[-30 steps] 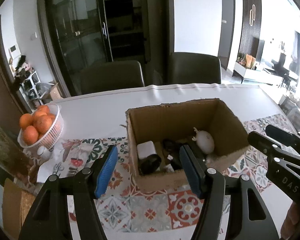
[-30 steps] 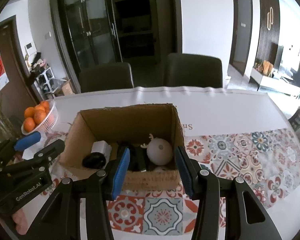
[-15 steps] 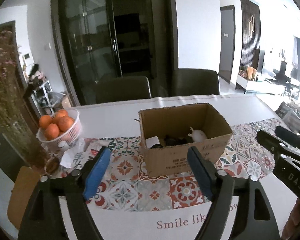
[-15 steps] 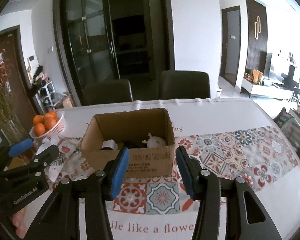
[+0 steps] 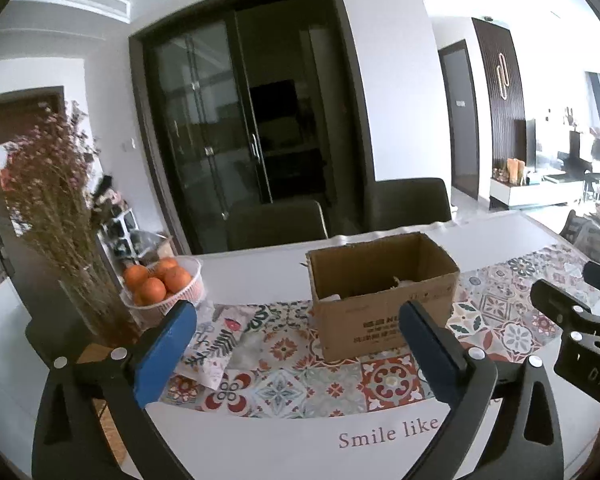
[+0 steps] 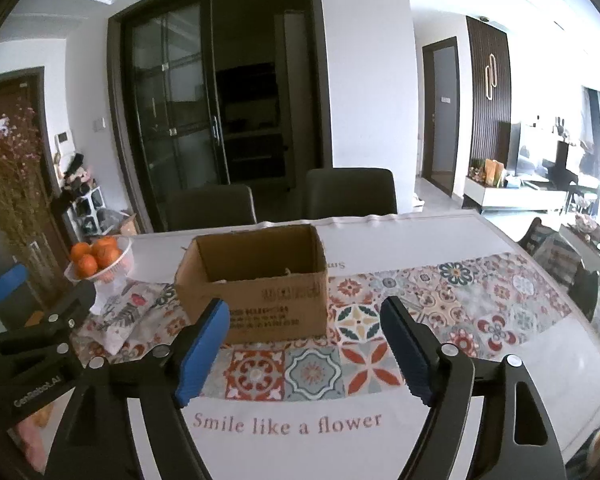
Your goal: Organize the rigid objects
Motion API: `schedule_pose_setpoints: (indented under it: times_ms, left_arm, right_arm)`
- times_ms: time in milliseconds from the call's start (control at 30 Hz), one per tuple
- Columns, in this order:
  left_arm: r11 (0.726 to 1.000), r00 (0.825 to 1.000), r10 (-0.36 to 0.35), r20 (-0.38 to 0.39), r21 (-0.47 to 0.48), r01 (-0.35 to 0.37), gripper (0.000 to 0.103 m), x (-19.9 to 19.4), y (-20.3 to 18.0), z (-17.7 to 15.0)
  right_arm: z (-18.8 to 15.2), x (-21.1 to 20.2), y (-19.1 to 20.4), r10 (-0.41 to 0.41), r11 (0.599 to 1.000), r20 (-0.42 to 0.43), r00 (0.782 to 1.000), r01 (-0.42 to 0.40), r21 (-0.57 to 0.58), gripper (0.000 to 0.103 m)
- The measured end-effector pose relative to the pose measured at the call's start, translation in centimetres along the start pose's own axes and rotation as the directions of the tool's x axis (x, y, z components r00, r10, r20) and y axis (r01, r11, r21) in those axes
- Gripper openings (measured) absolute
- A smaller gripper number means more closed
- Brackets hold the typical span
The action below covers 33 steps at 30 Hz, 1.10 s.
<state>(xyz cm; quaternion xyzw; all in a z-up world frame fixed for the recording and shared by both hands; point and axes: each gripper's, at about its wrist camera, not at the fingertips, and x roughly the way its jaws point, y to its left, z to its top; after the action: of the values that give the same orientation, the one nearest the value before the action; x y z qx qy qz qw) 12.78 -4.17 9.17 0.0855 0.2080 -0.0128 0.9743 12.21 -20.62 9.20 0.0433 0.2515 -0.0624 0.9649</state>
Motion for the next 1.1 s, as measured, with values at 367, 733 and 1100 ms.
schedule_pose_setpoints:
  times_ms: [367,733,1100]
  left_arm:
    - [1.0,1.0,0.0,0.015,-0.027,0.0,0.103,-3.1,0.5,-2.4]
    - [0.998,0.998,0.05,0.041,-0.048,-0.048,0.103,-5.1,1.0,-3.1]
    - [0.996,0.998,0.046,0.035,-0.075,-0.044,0.103,-5.6,1.3,-3.5]
  right_arm:
    - [-1.9,-3.6,0.8,-0.049,0.998,0.063,0.997,0.052,-0.039,0.086]
    - [-2.7,-4.7,0.8,-0.019,1.0,0.061,0.998,0.021,-0.021,0.086]
    - [-3.1,-5.3,1.1,-0.006,0.999,0.078,0.997,0.008,-0.032,0.086]
